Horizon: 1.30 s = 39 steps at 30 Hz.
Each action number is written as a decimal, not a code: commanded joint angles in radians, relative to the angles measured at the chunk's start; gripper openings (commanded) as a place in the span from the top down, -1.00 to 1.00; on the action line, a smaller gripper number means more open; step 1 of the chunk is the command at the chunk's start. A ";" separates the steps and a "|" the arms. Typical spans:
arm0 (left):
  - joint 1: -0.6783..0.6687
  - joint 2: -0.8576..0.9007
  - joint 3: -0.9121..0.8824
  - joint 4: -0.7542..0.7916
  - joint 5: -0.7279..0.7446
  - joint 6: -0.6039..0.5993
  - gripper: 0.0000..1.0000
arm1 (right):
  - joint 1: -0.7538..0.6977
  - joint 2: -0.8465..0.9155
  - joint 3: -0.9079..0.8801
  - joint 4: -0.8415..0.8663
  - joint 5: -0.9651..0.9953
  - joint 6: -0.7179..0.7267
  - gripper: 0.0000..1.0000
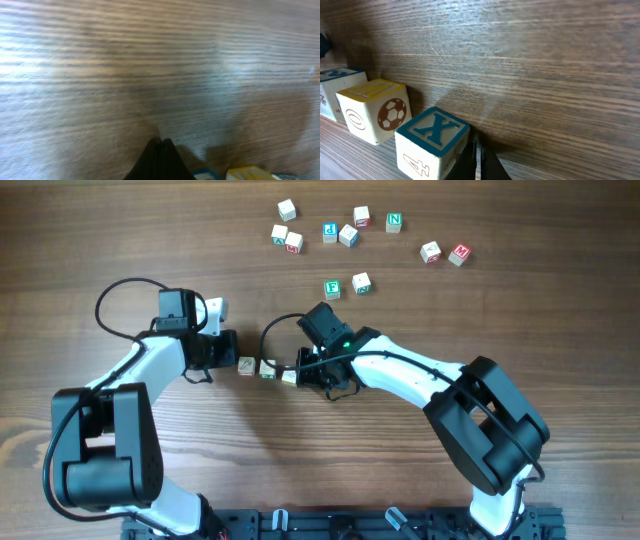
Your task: Form a horizontal line
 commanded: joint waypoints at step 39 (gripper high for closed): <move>0.013 0.070 -0.067 -0.109 -0.199 -0.058 0.92 | 0.083 -0.024 -0.005 -0.004 -0.035 -0.108 0.91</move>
